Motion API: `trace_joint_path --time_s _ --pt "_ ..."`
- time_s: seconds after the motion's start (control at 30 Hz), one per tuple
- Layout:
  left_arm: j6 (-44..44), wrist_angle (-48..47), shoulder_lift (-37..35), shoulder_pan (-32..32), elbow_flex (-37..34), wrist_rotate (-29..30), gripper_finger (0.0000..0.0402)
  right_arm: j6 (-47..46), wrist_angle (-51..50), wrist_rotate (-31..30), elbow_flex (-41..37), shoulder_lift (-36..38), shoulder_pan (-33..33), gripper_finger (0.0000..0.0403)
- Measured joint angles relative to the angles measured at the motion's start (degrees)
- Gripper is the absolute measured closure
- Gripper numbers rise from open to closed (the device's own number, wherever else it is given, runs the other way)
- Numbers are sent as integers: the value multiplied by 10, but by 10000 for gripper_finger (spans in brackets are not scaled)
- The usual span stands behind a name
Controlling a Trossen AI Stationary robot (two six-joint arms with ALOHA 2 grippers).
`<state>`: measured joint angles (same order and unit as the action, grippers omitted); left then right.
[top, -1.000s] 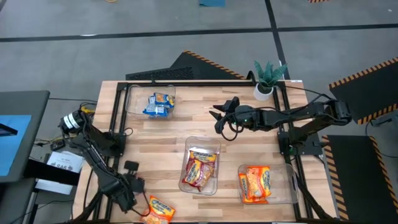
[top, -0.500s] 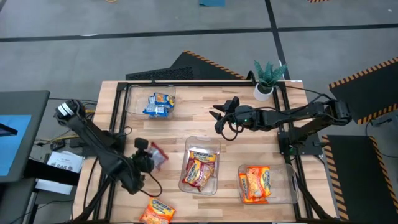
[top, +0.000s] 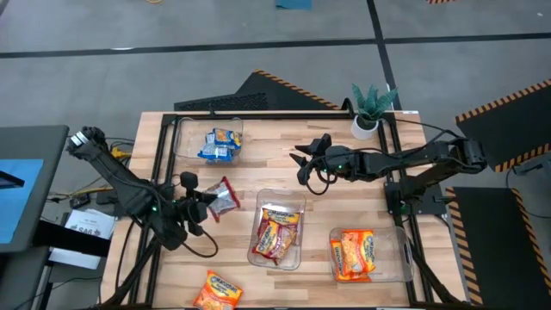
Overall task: Sort Maruchan noodles
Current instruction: Put the red noodle pack into the middle transparent bin
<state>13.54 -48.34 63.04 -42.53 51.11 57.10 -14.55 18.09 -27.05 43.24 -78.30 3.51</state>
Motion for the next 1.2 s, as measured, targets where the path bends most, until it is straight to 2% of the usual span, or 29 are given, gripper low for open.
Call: trace_joint_path --time_s 0.2,0.33,0.43,0.6,0.7,0.8,1.07,1.2 --pt "-132 111 -4 30 0 -5 401 0 0 0 0 0 0 221" --pt "-228 212 -4 64 1 -80 401 0 0 0 0 0 0 221" --pt "-260 240 -4 87 1 -148 401 0 0 0 0 0 0 221" --pt "-234 215 -4 124 1 -255 401 0 0 0 0 0 0 221" --pt "-214 209 -5 141 -9 -275 396 0 0 0 0 0 0 221" --pt "-213 229 -5 159 -50 -297 382 0 0 0 0 0 -1 221" --pt "-208 410 -4 224 -191 -369 305 0 0 0 0 0 -1 221" --pt "-190 432 -4 271 -223 -431 252 0 0 0 0 0 -1 221"
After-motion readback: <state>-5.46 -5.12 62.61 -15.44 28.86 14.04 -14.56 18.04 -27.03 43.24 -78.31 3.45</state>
